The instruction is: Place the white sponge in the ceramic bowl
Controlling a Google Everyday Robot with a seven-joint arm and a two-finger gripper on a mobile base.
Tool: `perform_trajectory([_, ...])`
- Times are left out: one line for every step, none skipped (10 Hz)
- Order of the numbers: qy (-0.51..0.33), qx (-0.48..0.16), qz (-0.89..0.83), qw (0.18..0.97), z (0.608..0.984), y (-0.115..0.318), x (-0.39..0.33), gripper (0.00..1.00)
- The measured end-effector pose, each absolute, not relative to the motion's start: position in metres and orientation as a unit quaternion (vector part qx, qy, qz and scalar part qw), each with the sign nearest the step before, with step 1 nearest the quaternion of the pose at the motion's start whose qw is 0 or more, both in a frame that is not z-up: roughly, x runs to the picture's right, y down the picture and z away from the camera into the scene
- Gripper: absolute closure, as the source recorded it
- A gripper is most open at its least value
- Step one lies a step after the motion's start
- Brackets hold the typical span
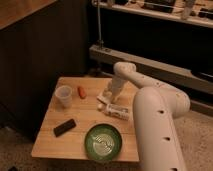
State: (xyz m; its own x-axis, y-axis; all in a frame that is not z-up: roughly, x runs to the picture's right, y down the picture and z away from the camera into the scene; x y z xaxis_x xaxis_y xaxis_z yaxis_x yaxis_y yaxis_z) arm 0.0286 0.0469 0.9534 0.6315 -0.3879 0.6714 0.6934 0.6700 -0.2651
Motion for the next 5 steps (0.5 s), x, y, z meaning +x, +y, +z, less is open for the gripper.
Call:
perform_trajectory([-0.294,-0.261,-0.316,0.864,0.945,0.044,0.029,0.69])
perform_trajectory([-0.293,-0.261,-0.318,0.863,0.94,0.042,0.03,0.71])
perform_trajectory([-0.293,-0.262,-0.324,0.861,0.936,0.043,0.026,0.71])
perform_trajectory([-0.294,-0.261,-0.33,0.858,0.927,0.042,0.022,0.71])
perform_trajectory([-0.294,-0.26,-0.335,0.857,0.915,0.039,0.02,0.71])
